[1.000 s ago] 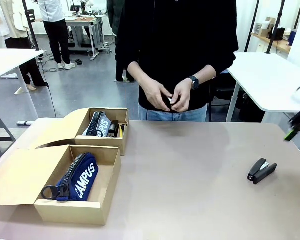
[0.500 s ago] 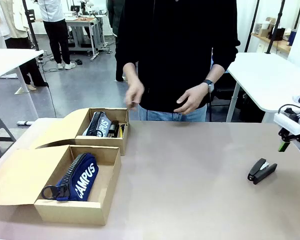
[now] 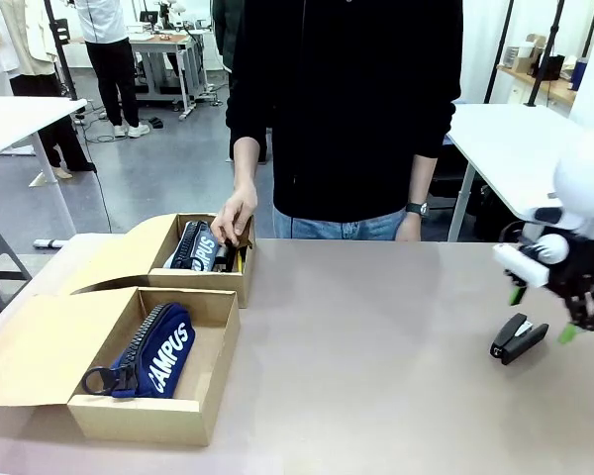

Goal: Place items inside the box.
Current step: Pick up a Pencil pouch or Stapler and place it inside the Mailer Box closest to the robot.

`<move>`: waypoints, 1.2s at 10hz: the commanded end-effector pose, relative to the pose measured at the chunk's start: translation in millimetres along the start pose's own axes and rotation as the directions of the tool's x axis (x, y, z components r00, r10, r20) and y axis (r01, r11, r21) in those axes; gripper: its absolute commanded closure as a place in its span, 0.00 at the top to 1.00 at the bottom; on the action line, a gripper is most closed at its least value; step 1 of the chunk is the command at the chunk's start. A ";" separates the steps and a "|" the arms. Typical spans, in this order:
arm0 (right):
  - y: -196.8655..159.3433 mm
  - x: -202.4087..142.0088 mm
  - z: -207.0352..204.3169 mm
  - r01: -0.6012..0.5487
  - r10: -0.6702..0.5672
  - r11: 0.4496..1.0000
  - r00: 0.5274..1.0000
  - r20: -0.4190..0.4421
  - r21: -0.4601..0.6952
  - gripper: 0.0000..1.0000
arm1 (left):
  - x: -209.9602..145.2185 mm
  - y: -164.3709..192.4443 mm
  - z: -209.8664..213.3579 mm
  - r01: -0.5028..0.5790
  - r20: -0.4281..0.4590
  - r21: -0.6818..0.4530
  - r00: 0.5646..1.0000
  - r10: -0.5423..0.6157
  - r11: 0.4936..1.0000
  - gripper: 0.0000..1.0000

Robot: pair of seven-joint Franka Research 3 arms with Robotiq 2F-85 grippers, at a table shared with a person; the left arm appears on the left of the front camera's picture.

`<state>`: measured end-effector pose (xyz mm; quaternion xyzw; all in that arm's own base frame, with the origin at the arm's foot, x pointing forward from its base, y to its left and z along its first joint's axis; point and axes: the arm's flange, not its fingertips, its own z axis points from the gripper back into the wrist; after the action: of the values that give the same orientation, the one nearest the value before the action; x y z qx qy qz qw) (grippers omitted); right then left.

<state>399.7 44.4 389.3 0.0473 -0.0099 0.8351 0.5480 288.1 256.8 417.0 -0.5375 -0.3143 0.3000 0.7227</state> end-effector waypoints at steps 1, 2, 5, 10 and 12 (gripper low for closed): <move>-19.9 2.6 -24.8 -0.022 0.022 1.000 0.998 -0.054 0.011 1.00 | -1.1 0.3 1.1 0.008 0.003 -0.020 1.000 -0.008 1.000 1.00; -24.8 5.1 -35.6 -0.029 0.030 0.999 0.997 -0.072 0.028 1.00 | -1.1 0.3 1.1 0.008 0.003 -0.020 1.000 -0.008 1.000 1.00; -35.1 -4.8 -69.3 -0.075 0.075 0.997 0.986 -0.148 0.008 1.00 | -1.1 0.3 1.1 0.008 0.003 -0.020 1.000 -0.008 1.000 1.00; -36.1 -32.0 -92.1 -0.051 0.049 0.999 0.986 -0.158 -0.011 1.00 | -1.1 0.3 1.1 0.008 0.003 -0.020 1.000 -0.008 1.000 1.00; -35.0 -34.8 -92.4 -0.050 0.049 0.999 0.986 -0.159 -0.008 1.00 | -1.1 0.3 1.1 0.008 0.003 -0.020 1.000 -0.008 1.000 1.00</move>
<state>440.0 32.6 294.5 -0.0048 0.0260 0.8510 0.5246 288.0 256.8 417.1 -0.5375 -0.3145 0.2999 0.7226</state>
